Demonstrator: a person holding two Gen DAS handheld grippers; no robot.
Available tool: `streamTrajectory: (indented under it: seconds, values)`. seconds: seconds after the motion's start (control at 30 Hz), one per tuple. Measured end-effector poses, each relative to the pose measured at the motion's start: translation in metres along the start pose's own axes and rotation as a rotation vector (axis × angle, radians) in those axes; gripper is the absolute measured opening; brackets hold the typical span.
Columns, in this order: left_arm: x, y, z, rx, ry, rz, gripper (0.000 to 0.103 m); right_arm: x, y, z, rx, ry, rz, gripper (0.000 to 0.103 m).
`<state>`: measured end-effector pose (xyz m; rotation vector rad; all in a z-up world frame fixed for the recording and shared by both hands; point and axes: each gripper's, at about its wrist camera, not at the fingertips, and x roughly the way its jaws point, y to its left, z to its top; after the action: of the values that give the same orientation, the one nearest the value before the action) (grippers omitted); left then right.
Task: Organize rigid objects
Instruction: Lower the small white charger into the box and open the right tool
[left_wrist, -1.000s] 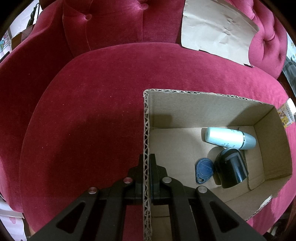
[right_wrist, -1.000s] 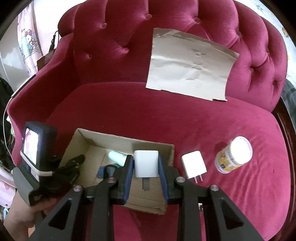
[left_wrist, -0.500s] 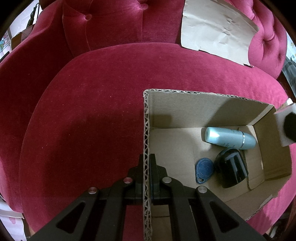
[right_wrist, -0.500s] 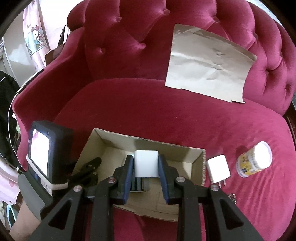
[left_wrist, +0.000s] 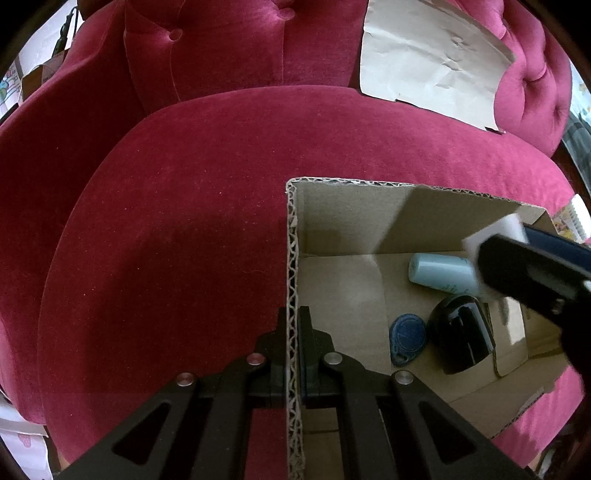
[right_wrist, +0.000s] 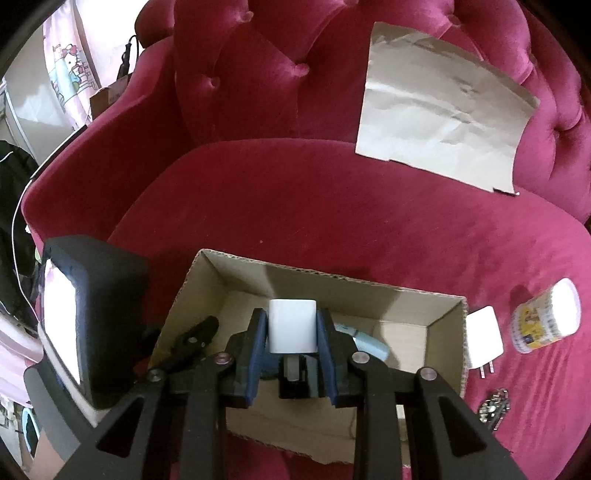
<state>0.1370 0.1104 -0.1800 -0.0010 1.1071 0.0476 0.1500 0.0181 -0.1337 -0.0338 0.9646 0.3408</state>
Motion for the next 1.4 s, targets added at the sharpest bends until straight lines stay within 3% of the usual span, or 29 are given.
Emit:
streamTrajectory:
  seconds: [0.63,0.7,0.77,0.83,1.17,1.4]
  values:
    - [0.000,0.000,0.000,-0.001,0.000,-0.002,0.003,0.013,-0.003,-0.002,0.017,0.011,0.021,0.029]
    - [-0.001,0.001,0.001,-0.003,0.001,-0.004,0.003,0.012,-0.003,-0.002,0.016,0.008,0.017,0.035]
    - [-0.001,0.001,0.001,-0.001,0.000,-0.002,0.003,0.011,-0.004,-0.003,0.019,0.002,-0.001,0.053]
    - [-0.001,0.001,0.001,-0.002,0.001,-0.002,0.003,0.010,-0.006,-0.002,0.025,-0.001,-0.004,0.055]
    - [0.001,0.001,0.001,-0.008,0.001,-0.006,0.003,0.008,-0.012,-0.001,0.024,-0.002,-0.078,0.083]
    - [0.000,0.001,0.001,-0.006,0.001,-0.005,0.003,0.009,-0.019,0.002,0.022,-0.012,-0.114,0.093]
